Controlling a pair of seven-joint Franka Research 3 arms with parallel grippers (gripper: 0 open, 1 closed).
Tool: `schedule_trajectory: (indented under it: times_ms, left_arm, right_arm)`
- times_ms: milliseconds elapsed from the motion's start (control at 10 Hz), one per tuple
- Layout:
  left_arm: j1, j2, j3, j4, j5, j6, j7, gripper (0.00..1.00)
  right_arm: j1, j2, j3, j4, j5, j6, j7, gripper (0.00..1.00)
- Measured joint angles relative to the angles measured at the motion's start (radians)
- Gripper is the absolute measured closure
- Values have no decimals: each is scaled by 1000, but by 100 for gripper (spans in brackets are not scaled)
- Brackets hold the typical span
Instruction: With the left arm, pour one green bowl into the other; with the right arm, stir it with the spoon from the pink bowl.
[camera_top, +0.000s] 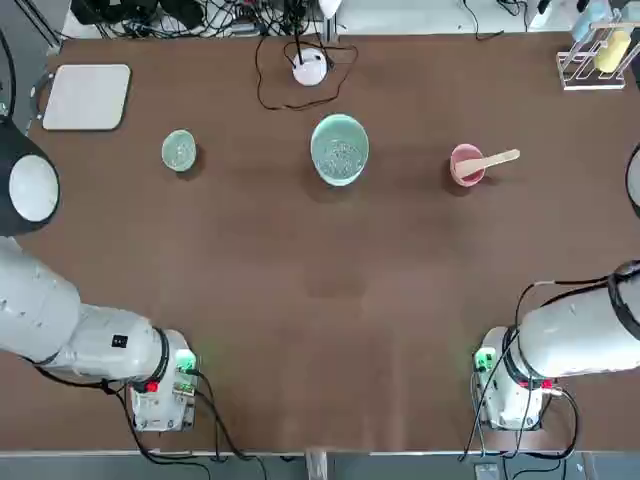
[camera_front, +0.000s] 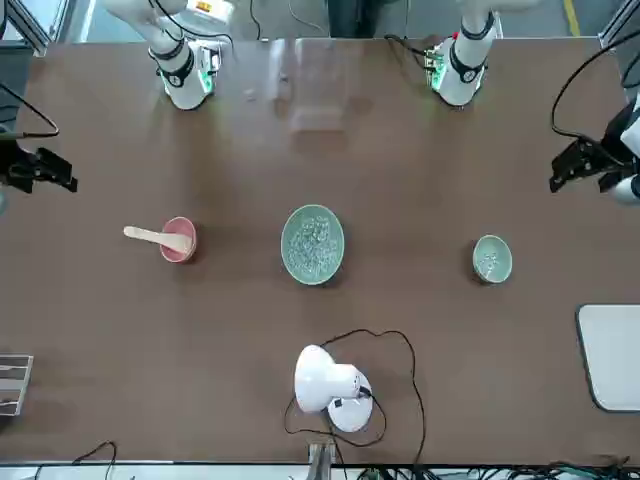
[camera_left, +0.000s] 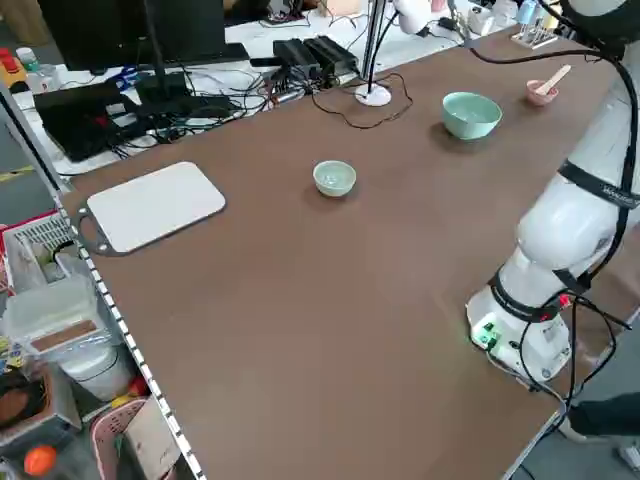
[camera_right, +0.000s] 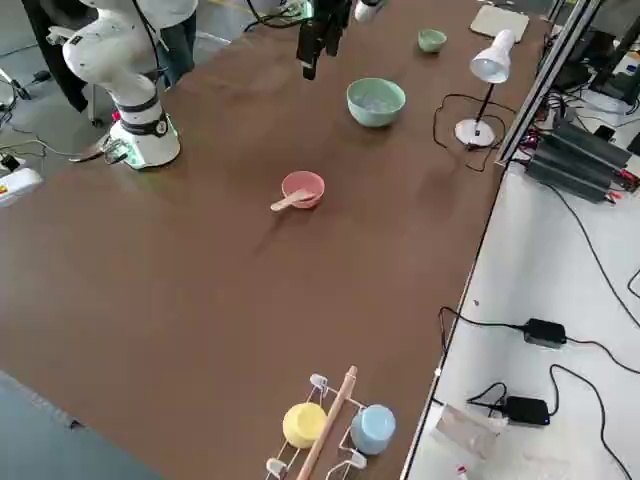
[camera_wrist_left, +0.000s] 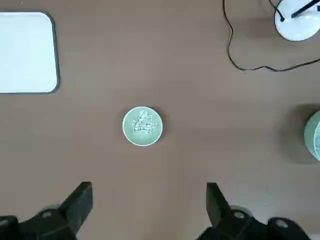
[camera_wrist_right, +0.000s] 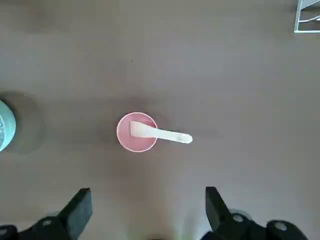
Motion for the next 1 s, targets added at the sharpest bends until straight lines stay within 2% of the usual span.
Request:
schedule_trajectory:
  times_ms: [400,500,800,1000]
  left_arm:
    - [25,1,5,-1,0,0,1,0]
    - [57,7,6,-4,-1,-1,1,0]
    - [204,63,9,-11,-68,3,84,0]
    - [264,106,10,-42,-71,56,148,1]
  right_arm:
    - [-5,-1,-2,-8,15,2,5,0]
    - [-28,-6,-5,-45,76,34,12,0]
    - [-126,-53,-11,-277,278,192,10,0]
    - [-155,-60,-11,-384,397,271,6,0]
